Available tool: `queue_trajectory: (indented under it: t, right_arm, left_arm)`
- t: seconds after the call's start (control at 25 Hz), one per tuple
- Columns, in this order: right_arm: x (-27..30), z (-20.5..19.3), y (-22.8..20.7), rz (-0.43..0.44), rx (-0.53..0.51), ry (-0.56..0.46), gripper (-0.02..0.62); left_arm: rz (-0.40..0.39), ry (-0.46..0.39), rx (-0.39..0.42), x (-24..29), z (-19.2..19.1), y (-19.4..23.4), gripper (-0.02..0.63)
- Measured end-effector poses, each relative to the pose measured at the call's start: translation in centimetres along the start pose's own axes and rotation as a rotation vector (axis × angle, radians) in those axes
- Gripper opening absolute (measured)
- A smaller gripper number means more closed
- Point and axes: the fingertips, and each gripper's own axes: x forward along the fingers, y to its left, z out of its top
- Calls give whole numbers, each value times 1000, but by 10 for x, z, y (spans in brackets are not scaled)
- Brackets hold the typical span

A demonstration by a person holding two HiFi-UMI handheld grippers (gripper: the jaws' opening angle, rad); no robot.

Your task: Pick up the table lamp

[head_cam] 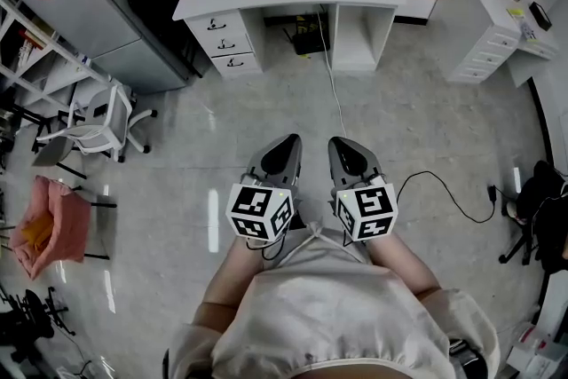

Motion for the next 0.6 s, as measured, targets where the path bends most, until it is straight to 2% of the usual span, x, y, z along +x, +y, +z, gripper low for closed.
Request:
queue_trajectory:
  t: [0.28, 0.6]
  right_arm:
    - [31, -9, -12, -23, 18, 62, 28]
    - [100, 3, -15, -53, 20, 96, 28]
  left_arm:
    - [-8, 13, -51, 23, -3, 28, 20]
    - [-22, 14, -87, 63, 16, 93, 20]
